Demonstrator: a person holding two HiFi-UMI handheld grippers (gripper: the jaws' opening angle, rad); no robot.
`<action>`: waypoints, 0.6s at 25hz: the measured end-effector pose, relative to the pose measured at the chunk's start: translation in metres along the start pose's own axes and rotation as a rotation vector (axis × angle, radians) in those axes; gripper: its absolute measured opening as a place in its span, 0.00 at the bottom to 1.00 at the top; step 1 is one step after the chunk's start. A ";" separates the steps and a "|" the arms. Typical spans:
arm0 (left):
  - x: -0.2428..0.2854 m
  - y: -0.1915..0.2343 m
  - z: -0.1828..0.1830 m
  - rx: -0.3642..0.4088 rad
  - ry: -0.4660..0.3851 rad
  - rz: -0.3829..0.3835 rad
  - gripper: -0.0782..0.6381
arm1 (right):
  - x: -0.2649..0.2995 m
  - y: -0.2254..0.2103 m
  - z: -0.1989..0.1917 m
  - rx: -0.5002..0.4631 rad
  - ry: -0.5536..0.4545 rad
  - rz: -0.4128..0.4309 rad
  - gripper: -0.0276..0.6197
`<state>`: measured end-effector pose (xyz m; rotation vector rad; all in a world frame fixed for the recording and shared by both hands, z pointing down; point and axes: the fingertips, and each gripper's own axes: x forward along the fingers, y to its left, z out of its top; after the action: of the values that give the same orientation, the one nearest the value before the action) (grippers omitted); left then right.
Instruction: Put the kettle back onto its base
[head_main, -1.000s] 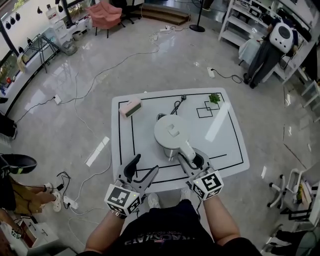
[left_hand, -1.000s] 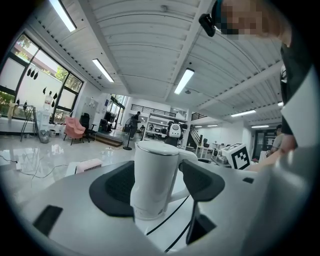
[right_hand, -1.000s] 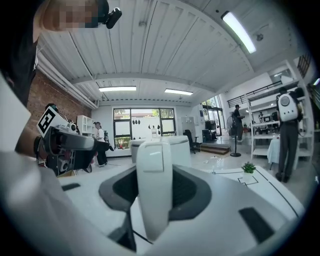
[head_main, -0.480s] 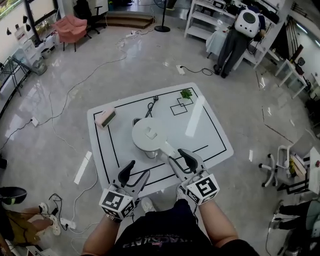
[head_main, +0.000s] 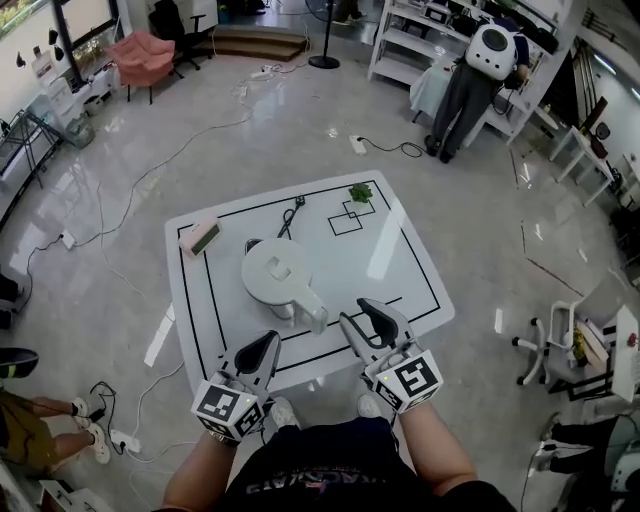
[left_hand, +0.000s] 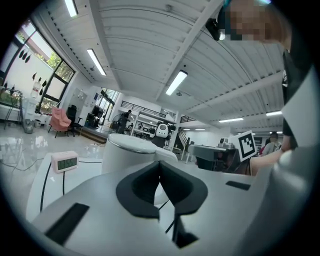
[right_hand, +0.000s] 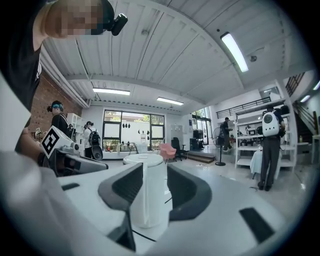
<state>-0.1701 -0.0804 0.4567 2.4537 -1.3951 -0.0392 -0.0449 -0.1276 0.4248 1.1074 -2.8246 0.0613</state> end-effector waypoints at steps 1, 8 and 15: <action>0.002 -0.004 0.000 -0.004 -0.005 0.016 0.12 | -0.001 -0.003 -0.001 -0.003 0.001 0.021 0.27; 0.027 -0.044 -0.014 -0.021 -0.028 0.165 0.12 | -0.017 -0.032 -0.012 0.003 0.008 0.201 0.10; 0.055 -0.109 -0.031 -0.004 -0.037 0.288 0.12 | -0.054 -0.051 -0.016 0.000 0.002 0.393 0.05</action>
<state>-0.0449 -0.0672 0.4623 2.2350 -1.7475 -0.0211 0.0307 -0.1277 0.4349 0.5363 -2.9939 0.0930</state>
